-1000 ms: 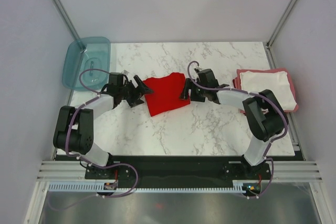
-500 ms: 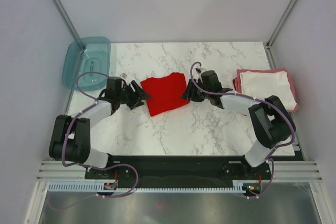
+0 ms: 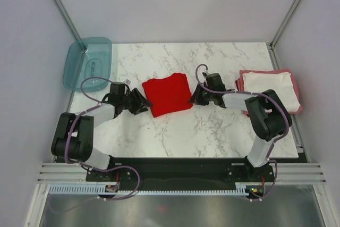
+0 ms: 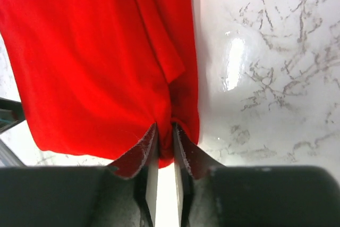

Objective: Fold and stack the t-shirts

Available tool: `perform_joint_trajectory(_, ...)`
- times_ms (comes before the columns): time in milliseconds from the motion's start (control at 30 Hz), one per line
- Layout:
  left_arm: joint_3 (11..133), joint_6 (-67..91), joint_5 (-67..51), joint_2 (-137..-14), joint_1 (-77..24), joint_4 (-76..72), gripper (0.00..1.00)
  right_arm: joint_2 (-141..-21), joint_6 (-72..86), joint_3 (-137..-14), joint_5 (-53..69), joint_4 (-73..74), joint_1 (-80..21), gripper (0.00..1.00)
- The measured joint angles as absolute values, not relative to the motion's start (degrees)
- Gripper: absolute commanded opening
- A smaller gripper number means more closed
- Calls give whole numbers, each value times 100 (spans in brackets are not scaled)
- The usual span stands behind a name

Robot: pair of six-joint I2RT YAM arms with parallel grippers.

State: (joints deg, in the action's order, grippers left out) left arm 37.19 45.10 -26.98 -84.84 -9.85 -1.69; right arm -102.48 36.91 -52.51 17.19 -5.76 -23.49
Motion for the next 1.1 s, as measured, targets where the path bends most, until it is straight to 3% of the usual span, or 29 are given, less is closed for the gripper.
perform_joint_trajectory(100, 3732, 4488, -2709, -8753, -985, -191, 49, -10414, 3839, -5251, 1944, -714, -2259, 17)
perform_joint_trajectory(233, 3774, 4475, -2703, -8962, -985, -185, 49, -10420, 3968, -5170, 2038, -854, -2200, 0)
perform_joint_trajectory(433, 3894, 4440, -2685, -8965, -985, -191, 47, -10195, 4143, -4805, 1977, -1057, -2200, 0)
perform_joint_trajectory(500, 3909, 4438, -2685, -8965, -985, -198, 54, -10101, 4228, -4659, 1951, -1118, -2200, 0)
perform_joint_trajectory(567, 3911, 4429, -2683, -8962, -985, -202, 60, -10025, 4287, -4558, 1918, -1173, -2200, 24)
perform_joint_trajectory(633, 3909, 4414, -2668, -8936, -985, -202, 73, -9889, 4335, -4462, 1820, -1153, -2202, 44)
perform_joint_trajectory(867, 3820, 4403, -2532, -8285, -985, -222, 100, -9000, 4115, -4320, 921, -705, -2202, 75)
perform_joint_trajectory(1100, 3726, 4405, -2432, -8053, -985, -344, 99, -8167, 3402, -4346, -362, -224, -2202, 84)
